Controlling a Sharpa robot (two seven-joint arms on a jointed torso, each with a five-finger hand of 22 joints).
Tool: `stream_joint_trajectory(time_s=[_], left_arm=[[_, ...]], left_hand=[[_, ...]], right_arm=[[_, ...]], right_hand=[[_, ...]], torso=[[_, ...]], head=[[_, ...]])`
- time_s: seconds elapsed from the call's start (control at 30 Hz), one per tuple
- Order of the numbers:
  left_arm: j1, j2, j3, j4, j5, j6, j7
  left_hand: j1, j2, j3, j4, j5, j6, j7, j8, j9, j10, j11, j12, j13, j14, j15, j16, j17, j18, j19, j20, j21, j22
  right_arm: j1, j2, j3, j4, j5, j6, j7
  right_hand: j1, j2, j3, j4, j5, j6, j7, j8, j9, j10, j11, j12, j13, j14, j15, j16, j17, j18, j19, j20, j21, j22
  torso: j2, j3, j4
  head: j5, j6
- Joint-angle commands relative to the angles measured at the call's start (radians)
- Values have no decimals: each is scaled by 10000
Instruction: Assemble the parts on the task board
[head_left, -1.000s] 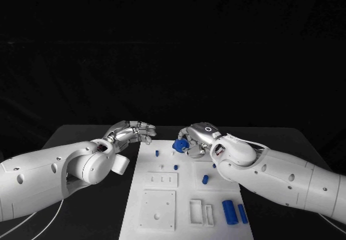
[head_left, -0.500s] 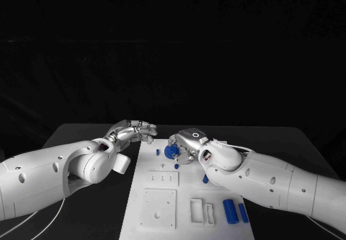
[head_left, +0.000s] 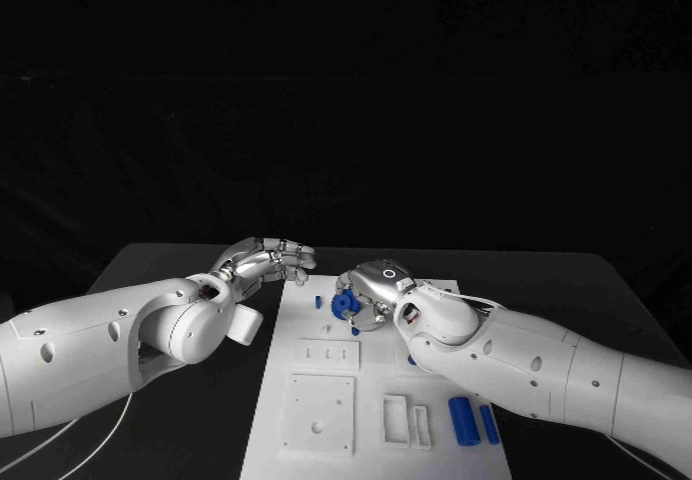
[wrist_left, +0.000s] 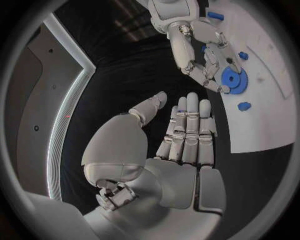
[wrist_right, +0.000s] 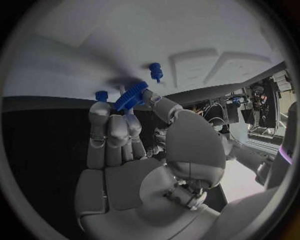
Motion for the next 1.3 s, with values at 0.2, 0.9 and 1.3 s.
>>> stream_joint_trajectory(time_s=[0.2,0.9,1.3], left_arm=[[24,7,10,16,-28,54,61],[24,10,10,-2,-28,58,60],[24,-7,10,6,-28,49,56]], left_hand=[[59,-51,45,6,-9,-46,50,-64,17,-11,22,-58,4,-59,5,-46,1,89,-46,-3,53,163],[60,-52,46,7,-11,-49,52,-65,19,-10,23,-67,5,-59,5,-46,2,89,-48,-2,55,162],[59,-58,45,6,-13,-52,53,-67,19,-10,25,-73,5,-60,5,-47,2,89,-49,-2,55,161]], right_arm=[[-34,-33,-21,-81,-324,-143,-308],[-33,-83,-19,-141,-159,-507,-332],[-31,-75,-19,-211,204,-264,-185]], right_hand=[[72,-101,-64,12,-51,1053,135,-16,184,-102,14,-85,-40,-7,-80,-75,13,511,-45,-69,41,153],[284,-467,-170,21,-62,370,365,-424,33,-574,229,-556,-468,-12,116,-199,22,511,-100,-76,-35,119],[221,-679,-767,-88,407,-198,569,-719,-113,-690,426,-600,-499,-21,304,-259,73,511,-151,-63,-87,119]], torso=[[-2,8,-7],[-2,10,-13],[3,7,-14]], head=[[2,15],[14,8],[2,26]])
